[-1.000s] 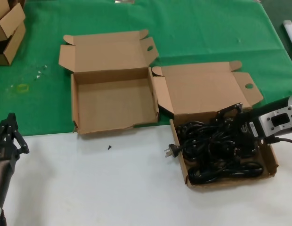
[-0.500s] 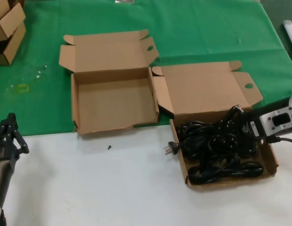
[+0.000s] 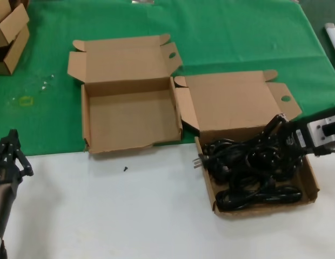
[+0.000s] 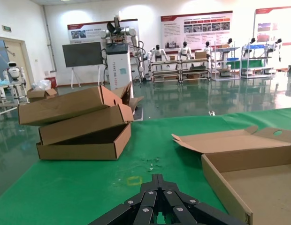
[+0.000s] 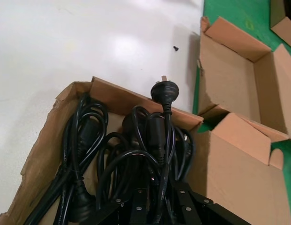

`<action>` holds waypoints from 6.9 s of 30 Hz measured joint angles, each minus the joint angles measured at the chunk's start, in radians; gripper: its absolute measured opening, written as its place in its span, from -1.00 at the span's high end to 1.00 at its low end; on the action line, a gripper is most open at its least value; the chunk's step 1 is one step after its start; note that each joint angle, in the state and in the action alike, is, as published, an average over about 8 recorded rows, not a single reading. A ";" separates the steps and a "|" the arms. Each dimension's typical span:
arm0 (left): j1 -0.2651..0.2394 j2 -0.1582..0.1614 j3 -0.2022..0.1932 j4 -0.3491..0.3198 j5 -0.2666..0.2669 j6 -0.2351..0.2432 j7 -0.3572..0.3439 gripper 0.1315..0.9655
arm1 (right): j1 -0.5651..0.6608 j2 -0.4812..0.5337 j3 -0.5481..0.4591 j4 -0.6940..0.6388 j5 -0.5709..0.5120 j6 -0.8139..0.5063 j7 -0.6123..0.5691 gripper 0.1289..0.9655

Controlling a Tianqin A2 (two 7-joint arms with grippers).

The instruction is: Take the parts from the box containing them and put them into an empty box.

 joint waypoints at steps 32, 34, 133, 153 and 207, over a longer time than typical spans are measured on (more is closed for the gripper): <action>0.000 0.000 0.000 0.000 0.000 0.000 0.000 0.97 | 0.217 -0.280 -0.025 -0.130 -0.025 0.114 0.117 0.80; 0.000 0.000 0.000 0.000 0.000 0.000 0.000 0.97 | 0.227 -0.320 -0.032 -0.169 -0.030 0.143 0.087 0.80; 0.000 0.000 0.000 0.000 0.000 0.000 0.000 0.62 | 0.019 -0.575 0.176 -0.334 0.085 0.668 -0.218 -1.00; 0.000 0.000 0.000 0.000 0.000 0.000 0.000 -0.42 | -0.280 -0.542 0.271 -0.053 0.170 0.852 0.015 -1.00; 0.000 0.000 0.000 0.000 0.000 0.000 0.000 -1.00 | -0.817 -0.481 0.442 0.452 0.322 1.185 0.435 -1.00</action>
